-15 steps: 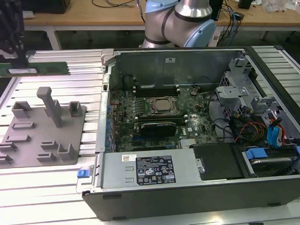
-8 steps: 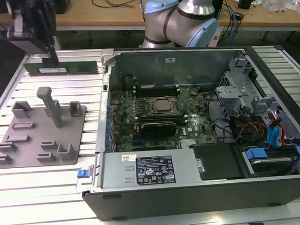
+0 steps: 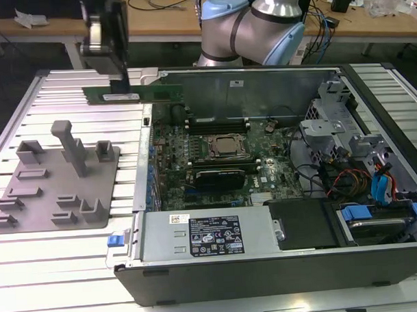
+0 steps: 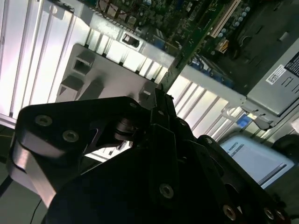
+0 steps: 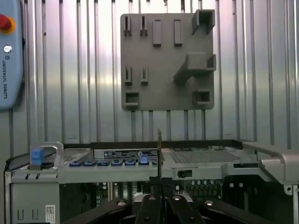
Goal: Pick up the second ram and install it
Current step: 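Pick up the second ram and move it above second insertion slot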
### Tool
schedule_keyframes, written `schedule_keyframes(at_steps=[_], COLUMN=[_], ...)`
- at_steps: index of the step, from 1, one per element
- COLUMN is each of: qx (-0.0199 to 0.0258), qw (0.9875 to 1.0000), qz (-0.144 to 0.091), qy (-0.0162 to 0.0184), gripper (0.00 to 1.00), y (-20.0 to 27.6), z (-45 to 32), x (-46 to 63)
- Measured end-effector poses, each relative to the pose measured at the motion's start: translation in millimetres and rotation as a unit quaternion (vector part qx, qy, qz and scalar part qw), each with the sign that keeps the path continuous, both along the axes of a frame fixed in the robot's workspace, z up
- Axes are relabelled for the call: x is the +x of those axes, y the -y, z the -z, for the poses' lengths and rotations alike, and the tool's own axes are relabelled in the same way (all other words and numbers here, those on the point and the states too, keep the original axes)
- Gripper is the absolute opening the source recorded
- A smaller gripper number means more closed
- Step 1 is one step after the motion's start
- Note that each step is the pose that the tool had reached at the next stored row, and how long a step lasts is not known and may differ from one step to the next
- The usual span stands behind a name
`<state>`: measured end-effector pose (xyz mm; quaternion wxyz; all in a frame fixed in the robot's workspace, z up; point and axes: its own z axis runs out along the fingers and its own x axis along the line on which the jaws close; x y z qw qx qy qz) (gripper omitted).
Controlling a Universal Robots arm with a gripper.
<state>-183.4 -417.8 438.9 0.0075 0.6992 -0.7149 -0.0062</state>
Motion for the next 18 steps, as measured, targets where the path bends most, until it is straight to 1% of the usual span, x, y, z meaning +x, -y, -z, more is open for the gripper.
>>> schedule_keyframes(at_steps=[1,3,4,6,8,9,10,11,13,15,16,18], qx=[0.0,0.0,0.0001,0.0,0.0,0.0,0.0001,0.0001,0.0001,0.0001,0.0,0.0], qw=[1.0,1.0,1.0,1.0,1.0,1.0,1.0,1.0,1.0,1.0,0.9999,0.9999], qz=[0.0,0.0,0.0,0.0,0.0,0.0,0.0,0.0,0.0,0.0,0.0,0.0], qy=[0.0,0.0,0.0,-0.0001,-0.0002,-0.0002,-0.0005,-0.0014,-0.0064,-0.0097,-0.0108,-0.0117], gripper=[0.09,0.09,0.09,0.09,0.09,0.09,0.09,0.09,0.09,0.09,0.09,0.09], y=[0.0,0.0,0.0,0.0,0.0,0.0,0.0,-0.1,-1.9,-4.5,-6.5,-8.8], z=[0.1,0.4,0.6,1.1,1.4,1.9,3.0,4.7,12.2,18.9,22.0,26.2], x=[4.7,20.3,24.9,41.5,50.5,59.8,73.9,83.9,107.6,125.3,132.7,139.3])
